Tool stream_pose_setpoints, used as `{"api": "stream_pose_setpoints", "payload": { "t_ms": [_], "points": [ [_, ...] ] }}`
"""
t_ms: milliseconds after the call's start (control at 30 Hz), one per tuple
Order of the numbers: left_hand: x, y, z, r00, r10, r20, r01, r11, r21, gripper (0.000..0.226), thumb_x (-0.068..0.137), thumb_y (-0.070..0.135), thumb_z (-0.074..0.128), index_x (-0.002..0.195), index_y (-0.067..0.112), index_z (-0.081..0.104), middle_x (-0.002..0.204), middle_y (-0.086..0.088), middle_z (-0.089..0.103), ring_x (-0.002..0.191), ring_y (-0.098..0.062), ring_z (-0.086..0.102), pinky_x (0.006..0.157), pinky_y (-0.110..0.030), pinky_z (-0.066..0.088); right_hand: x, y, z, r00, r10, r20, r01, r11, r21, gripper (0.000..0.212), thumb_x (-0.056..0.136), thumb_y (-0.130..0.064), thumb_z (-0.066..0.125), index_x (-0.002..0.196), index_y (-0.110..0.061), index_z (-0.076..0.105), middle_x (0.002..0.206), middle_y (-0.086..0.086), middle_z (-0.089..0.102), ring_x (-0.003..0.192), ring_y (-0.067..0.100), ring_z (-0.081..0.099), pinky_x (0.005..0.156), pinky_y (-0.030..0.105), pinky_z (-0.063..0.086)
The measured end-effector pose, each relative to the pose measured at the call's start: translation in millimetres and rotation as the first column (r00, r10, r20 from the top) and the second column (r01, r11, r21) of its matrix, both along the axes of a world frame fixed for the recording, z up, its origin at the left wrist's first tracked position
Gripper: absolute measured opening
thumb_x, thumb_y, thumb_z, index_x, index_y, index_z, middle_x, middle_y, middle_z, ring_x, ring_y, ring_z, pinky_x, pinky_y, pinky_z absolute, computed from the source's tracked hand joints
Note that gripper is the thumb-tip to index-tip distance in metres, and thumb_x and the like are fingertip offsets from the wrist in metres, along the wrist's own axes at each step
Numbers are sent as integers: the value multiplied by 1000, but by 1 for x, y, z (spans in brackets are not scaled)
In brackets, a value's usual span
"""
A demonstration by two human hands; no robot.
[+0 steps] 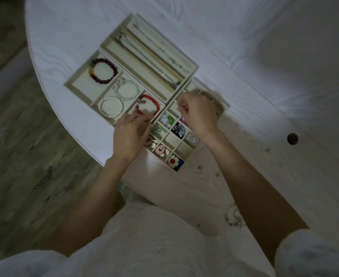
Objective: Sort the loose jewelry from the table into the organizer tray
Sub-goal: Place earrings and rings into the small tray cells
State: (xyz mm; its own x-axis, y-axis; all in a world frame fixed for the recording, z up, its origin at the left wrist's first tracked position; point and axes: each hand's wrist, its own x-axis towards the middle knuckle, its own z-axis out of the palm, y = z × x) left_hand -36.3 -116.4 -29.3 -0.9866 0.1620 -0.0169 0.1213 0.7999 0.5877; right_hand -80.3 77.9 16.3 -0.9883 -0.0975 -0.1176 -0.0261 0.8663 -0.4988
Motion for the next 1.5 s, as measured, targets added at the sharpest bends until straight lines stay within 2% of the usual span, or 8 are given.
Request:
{"api": "stream_pose_setpoints", "payload": {
  "t_ms": [167,300,433,700,1000,1233,1367,1500],
  "points": [
    [-1,-1,0,1000,20,-6,-19,998,64,24,88,25,65,111,21,69,102,-1,68,87,-25,56,77,-39,46,-8,-2,-9,997,-44,-57,48,996,70,18,87,-20,64,103,-16,71,105,5,61,98,19,55,78,27,46],
    [-2,-2,0,1000,-5,-7,6,998,69,24,89,27,63,112,21,68,102,-1,68,87,-25,56,79,-40,45,-5,10,-12,985,-122,-119,128,991,39,20,88,-12,61,106,-15,70,106,7,58,98,20,53,75,24,45],
    [-2,-2,-1,1000,-15,-10,15,998,56,25,88,23,64,113,20,68,101,-2,68,87,-25,55,78,-38,43,5,16,-20,988,-7,-153,21,996,89,15,83,-5,63,93,-11,73,96,11,57,91,25,53,65,25,41],
    [-3,-3,-2,999,-31,-16,32,999,36,25,90,27,61,112,20,68,100,-2,67,86,-24,55,76,-36,42,11,2,-30,981,126,-150,-85,965,249,22,77,-6,65,96,-12,74,94,11,54,90,26,49,63,26,39],
    [-2,-2,-1,999,-27,-19,28,999,38,24,90,23,62,113,18,68,99,-4,67,87,-25,56,77,-37,42,-1,-3,-30,991,39,-127,-14,981,191,12,76,-4,72,88,-6,72,95,14,59,91,29,55,70,31,47],
    [-1,-2,-2,999,-33,-21,34,999,40,25,89,23,62,112,17,68,98,-5,66,87,-26,56,78,-38,44,-13,-9,-28,985,172,-18,-152,910,385,16,81,-16,70,95,-9,73,102,10,59,102,27,48,80,40,49],
    [0,-2,-2,999,-26,-24,27,999,39,24,89,21,64,112,17,68,98,-4,66,87,-24,56,79,-38,44,-9,-11,-30,990,139,-22,-114,884,453,13,84,-17,65,88,-7,72,101,10,61,105,27,49,81,39,50],
    [0,-3,0,999,-29,-37,31,998,45,23,88,19,65,111,16,68,98,-5,66,88,-25,56,79,-38,44,-4,-13,-29,1000,24,19,-30,904,426,22,90,-26,58,91,-9,72,113,11,60,116,26,45,92,37,45]
  ]
}}
